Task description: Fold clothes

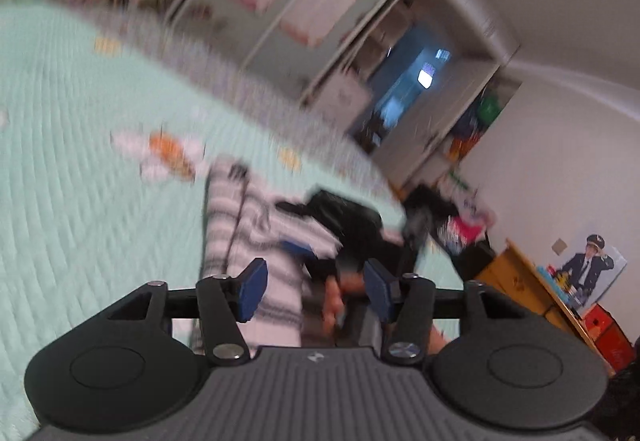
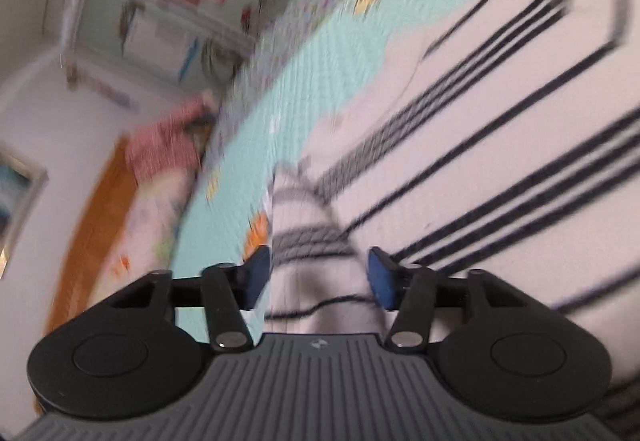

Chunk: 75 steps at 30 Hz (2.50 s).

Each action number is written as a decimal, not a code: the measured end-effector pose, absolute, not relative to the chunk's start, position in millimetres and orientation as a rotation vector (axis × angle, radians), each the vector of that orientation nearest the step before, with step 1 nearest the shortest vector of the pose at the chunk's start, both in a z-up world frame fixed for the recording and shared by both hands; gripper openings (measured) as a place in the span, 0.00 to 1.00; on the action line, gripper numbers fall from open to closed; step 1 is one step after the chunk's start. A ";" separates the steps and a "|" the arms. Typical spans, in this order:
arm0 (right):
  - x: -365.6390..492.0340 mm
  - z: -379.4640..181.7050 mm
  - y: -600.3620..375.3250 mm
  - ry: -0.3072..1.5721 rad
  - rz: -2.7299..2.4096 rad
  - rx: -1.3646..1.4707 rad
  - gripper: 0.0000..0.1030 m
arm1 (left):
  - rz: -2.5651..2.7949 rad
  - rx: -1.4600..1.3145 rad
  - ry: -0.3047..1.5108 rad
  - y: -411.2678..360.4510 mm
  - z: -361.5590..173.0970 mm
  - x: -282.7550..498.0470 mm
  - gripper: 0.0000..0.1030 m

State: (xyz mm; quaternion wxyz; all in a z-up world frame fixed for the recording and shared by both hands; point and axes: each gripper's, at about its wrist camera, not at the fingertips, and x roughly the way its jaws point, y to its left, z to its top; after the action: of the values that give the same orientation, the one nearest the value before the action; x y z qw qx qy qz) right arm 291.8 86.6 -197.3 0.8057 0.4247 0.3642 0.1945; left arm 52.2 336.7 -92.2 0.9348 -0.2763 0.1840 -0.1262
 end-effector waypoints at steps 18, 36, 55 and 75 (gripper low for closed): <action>34.8 -219.2 -188.7 0.457 -0.144 1.241 0.78 | -0.309 -0.660 0.867 304.0 -136.9 93.0 0.48; 67.0 -232.1 -248.3 0.392 -0.262 1.311 0.82 | -0.237 -0.312 1.006 229.4 -136.6 113.6 0.60; 81.1 -162.6 -124.3 0.344 -0.017 0.053 0.24 | -0.530 -0.430 1.083 137.7 -100.4 172.3 0.61; -43.3 -218.2 -216.9 0.350 -0.129 0.984 0.52 | -0.880 0.786 0.463 -93.8 -142.3 123.0 0.62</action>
State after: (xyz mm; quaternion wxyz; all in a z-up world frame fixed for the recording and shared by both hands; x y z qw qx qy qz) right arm -43.3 -216.9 -218.2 0.8648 0.4696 0.1669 -0.0616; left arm 123.0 -93.8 -142.3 0.8058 0.3671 0.2162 -0.4113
